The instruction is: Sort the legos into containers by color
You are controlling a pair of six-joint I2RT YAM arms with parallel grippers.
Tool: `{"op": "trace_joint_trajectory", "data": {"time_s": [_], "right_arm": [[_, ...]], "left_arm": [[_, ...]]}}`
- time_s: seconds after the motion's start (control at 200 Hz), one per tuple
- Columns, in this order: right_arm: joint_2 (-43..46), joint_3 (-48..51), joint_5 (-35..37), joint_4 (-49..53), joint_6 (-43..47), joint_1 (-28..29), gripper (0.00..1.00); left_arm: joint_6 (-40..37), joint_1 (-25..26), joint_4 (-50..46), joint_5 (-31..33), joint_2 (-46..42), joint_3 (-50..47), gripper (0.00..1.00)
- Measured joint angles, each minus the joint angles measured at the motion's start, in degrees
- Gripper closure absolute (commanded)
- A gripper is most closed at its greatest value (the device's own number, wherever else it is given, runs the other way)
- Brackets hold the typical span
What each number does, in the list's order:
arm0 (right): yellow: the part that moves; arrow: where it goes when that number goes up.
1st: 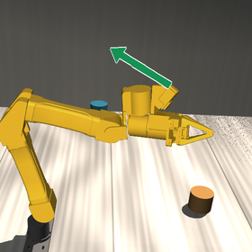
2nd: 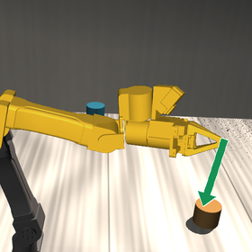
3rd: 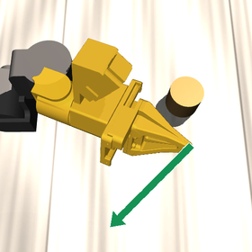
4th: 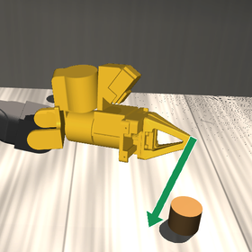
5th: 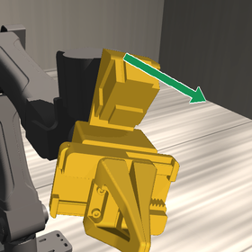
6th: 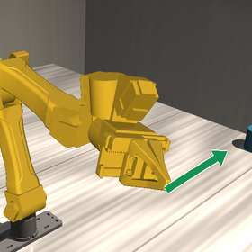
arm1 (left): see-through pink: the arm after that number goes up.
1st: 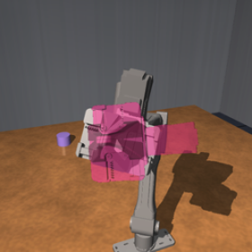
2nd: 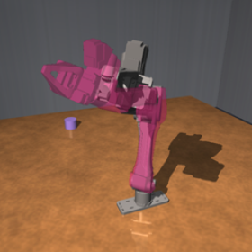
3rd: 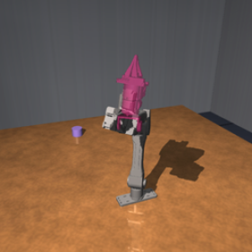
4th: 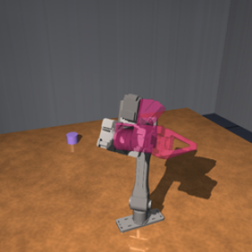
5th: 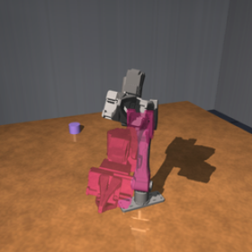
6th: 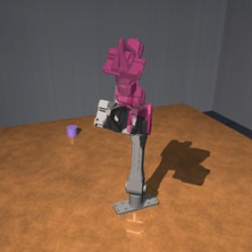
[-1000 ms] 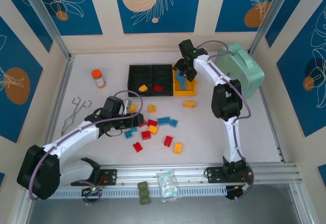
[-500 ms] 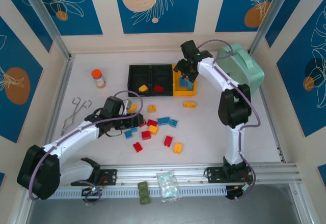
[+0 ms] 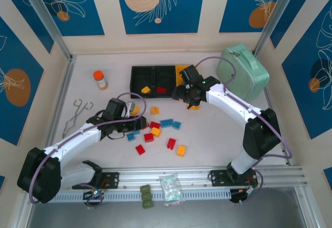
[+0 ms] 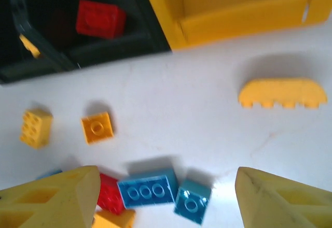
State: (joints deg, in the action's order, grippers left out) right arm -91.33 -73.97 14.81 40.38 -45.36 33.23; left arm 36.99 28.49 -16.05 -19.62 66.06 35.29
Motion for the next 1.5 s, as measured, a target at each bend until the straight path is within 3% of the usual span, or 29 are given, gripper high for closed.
{"op": "trace_joint_trajectory", "data": {"time_s": [0.53, 0.93, 1.11, 1.281, 1.501], "right_arm": [[4.42, 14.16, -2.43, 0.31, -5.22, 13.9, 0.28], [-4.98, 14.01, -8.22, -1.33, -7.28, 18.56, 0.3], [-7.13, 13.66, -9.64, -1.38, -7.98, 20.22, 0.43], [-7.5, 13.07, -9.64, -1.31, -8.31, 20.26, 0.68], [-7.54, 9.44, -8.59, 0.57, -7.13, 19.52, 0.74]], "left_arm": [[0.11, 1.42, -0.09, -0.94, -3.48, -2.56, 0.3], [0.48, 1.44, -1.11, -0.74, -5.05, -5.01, 0.3], [0.7, 1.44, -0.87, -0.7, -5.03, -5.7, 0.3], [0.7, 1.44, -0.81, -0.66, -4.96, -6.01, 0.3], [0.74, 1.44, -0.66, -0.35, -4.96, -6.01, 0.3]]}}
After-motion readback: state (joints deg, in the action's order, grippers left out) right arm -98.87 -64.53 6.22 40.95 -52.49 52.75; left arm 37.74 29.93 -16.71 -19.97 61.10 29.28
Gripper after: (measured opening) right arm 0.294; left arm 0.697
